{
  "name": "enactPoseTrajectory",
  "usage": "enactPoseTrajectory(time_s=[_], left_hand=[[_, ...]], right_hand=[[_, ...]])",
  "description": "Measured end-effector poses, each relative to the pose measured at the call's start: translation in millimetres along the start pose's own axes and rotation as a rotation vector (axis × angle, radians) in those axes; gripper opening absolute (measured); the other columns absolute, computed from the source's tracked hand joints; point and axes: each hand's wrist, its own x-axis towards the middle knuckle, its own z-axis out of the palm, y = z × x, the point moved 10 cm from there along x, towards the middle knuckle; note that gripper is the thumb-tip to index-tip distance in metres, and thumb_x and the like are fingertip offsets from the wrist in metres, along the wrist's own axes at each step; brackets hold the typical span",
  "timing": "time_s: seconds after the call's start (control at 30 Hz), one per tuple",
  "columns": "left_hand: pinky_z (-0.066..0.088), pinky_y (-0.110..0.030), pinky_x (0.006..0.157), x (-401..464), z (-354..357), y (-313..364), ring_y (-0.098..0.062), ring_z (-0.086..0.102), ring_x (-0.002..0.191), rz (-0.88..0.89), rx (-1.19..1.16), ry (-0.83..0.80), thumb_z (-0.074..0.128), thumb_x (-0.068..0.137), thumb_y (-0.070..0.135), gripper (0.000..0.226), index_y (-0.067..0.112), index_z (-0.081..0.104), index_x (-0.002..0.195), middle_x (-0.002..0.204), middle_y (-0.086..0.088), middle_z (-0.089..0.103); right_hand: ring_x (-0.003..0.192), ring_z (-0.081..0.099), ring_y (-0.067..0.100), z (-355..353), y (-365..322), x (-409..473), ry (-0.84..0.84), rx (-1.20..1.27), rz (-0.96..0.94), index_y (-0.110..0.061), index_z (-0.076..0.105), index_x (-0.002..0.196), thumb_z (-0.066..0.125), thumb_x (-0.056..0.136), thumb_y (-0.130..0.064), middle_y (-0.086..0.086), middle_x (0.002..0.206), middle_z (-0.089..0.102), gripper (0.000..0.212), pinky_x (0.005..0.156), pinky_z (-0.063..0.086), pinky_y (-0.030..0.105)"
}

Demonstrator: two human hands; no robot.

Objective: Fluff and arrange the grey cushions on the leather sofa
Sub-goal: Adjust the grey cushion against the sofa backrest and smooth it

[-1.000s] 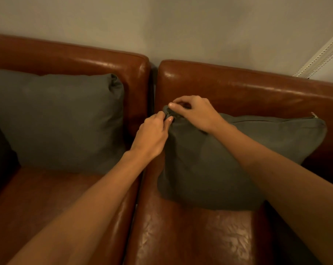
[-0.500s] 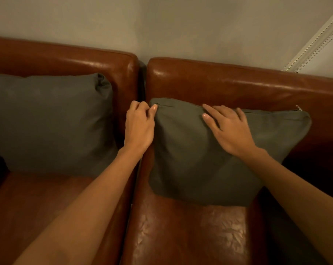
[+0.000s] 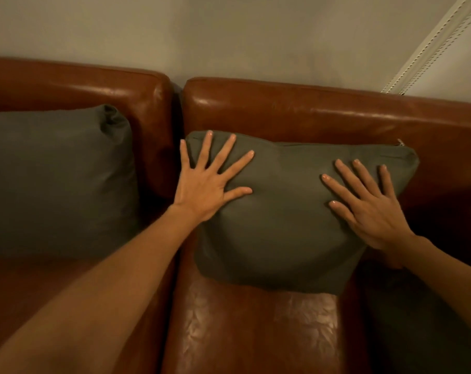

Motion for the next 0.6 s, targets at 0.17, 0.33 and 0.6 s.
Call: enactPoseTrajectory(time_s=[0.17,0.33,0.6], left_hand=[[-0.003,-0.069,0.110,19,11,-10,-0.036,-0.010,0.147,-0.044,0.022,-0.034,-0.007,0.083,0.077,0.071,0.047,-0.023,0.145,0.162,0.000,-0.010],[0.000,-0.068,0.112,23,17,-13,-0.038,-0.011,0.147,-0.127,-0.013,-0.067,-0.001,0.083,0.081,0.077,0.043,-0.022,0.146,0.162,-0.008,-0.012],[0.001,-0.058,0.115,-58,31,-31,-0.032,-0.010,0.148,-0.732,-0.589,0.046,0.031,0.087,0.074,0.093,0.026,-0.015,0.152,0.161,-0.010,-0.017]], right_hand=[[0.150,0.009,0.025,15,11,20,-0.051,0.030,0.029,-0.040,0.003,0.154,0.007,0.101,-0.058,-0.002,0.163,0.010,0.056,0.117,0.005,0.059],[0.150,0.002,0.027,21,19,26,-0.061,0.045,0.037,-0.047,-0.004,0.152,0.006,0.099,-0.062,-0.007,0.163,0.001,0.056,0.117,-0.003,0.057],[0.149,-0.016,0.026,44,41,-63,0.235,0.694,0.850,-0.044,-0.004,0.152,0.025,0.095,-0.066,0.001,0.163,-0.018,0.068,0.117,-0.008,0.048]])
